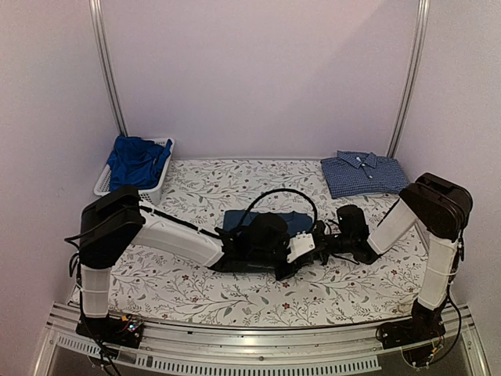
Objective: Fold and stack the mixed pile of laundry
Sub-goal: Pass from the left arm to the right, then place the square-folded T-shirt at the corner of the board.
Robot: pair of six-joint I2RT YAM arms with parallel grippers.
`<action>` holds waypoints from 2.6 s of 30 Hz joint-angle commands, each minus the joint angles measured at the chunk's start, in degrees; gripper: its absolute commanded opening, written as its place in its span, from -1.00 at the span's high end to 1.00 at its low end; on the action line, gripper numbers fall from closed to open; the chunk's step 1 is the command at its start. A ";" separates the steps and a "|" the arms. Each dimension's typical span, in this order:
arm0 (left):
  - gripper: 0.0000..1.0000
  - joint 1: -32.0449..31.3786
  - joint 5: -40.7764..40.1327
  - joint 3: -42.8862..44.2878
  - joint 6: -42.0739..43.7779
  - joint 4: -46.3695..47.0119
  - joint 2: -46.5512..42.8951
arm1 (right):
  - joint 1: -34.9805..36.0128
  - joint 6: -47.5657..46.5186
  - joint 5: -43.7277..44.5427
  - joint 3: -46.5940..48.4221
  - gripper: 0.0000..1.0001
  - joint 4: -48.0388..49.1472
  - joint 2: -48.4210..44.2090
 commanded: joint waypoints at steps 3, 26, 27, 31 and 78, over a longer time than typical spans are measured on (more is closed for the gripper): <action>0.02 0.03 -6.12 -0.81 -2.43 0.37 -4.21 | -2.78 -8.21 -1.40 6.33 1.00 -14.28 -0.81; -0.99 6.14 -8.49 -10.23 -14.46 -1.06 -11.95 | -15.11 -69.28 27.50 59.97 1.00 -85.17 6.18; -0.99 6.14 -8.76 -10.15 -14.40 -1.25 -11.91 | -15.35 -70.45 29.30 62.12 1.00 -86.31 7.46; -0.99 6.23 -9.15 -10.45 -14.39 -1.35 -11.94 | -16.77 -71.86 33.54 69.56 1.00 -88.47 10.95; -0.99 7.15 -7.94 -9.79 -14.44 -2.04 -8.29 | -30.42 -82.01 46.60 93.04 1.00 -94.58 12.76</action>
